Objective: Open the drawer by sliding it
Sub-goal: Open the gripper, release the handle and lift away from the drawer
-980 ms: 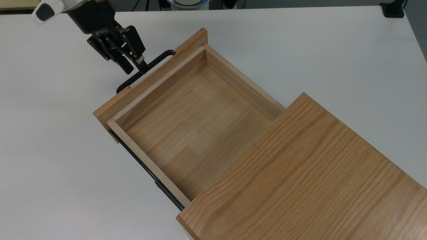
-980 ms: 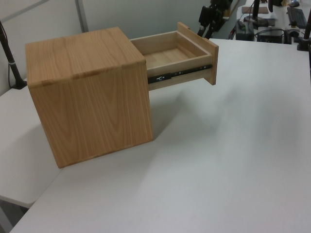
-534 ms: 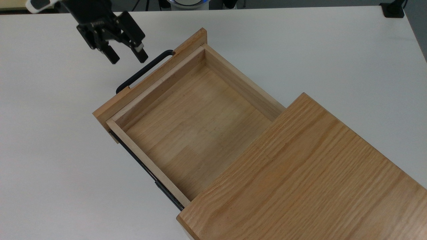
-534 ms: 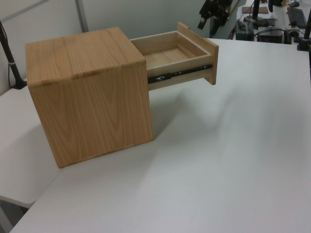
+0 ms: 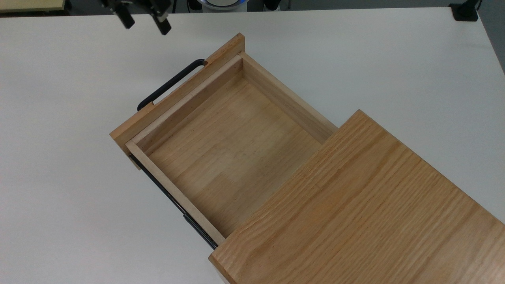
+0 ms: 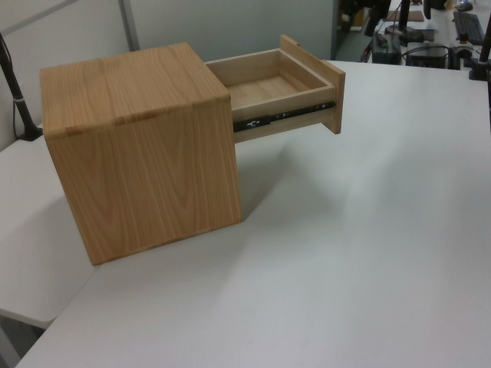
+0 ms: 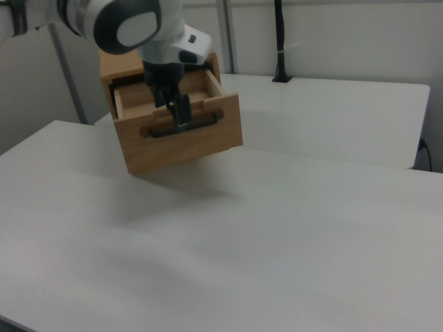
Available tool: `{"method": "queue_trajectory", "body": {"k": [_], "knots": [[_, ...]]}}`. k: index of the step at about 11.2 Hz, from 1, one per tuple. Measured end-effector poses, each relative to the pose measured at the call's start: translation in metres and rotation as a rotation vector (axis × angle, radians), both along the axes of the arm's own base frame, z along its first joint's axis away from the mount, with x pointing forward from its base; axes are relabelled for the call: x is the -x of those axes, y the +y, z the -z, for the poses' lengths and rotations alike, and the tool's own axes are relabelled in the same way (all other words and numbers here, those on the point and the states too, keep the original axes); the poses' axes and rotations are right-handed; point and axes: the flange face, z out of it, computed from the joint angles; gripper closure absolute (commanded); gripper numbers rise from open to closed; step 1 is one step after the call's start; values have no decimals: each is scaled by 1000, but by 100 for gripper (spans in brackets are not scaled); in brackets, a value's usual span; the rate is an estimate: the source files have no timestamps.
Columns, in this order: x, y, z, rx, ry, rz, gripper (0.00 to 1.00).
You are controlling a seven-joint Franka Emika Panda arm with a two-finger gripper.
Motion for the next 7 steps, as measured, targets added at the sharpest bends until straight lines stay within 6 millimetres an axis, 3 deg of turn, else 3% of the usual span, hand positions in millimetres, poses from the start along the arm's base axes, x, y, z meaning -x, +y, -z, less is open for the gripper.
{"method": "queue_trajectory", "body": {"k": [3,5,7], "knots": [[19,39,-15,176,85,-78,0],[19,59,-15,281,87,-209,0],[16,64,-14,320,72,-272,0]]}}
